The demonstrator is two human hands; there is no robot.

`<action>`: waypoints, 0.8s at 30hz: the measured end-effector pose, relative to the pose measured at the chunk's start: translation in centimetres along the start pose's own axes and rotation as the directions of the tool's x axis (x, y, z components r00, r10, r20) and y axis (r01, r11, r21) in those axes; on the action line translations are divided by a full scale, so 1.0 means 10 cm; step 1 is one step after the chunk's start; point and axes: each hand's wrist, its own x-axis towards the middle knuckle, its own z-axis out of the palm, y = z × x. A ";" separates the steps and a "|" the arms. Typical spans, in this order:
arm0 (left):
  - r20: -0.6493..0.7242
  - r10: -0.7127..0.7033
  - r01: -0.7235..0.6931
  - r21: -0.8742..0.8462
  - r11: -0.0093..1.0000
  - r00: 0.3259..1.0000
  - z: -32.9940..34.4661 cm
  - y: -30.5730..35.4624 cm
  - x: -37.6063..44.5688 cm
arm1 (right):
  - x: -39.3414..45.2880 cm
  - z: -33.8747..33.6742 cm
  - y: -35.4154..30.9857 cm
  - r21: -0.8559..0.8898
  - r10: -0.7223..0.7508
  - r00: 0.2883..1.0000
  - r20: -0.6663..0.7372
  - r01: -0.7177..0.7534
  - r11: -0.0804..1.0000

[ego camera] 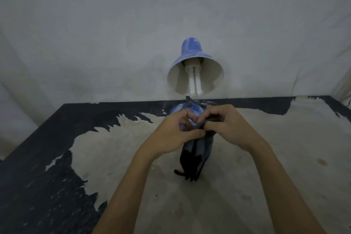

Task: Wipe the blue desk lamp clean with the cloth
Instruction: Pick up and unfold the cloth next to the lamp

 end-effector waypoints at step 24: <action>-0.089 -0.067 0.091 0.307 0.947 0.994 -0.30 0.09 -0.04 | 0.07 0.16 0.09 0.279 0.161 0.987 -0.005 -0.153 0.948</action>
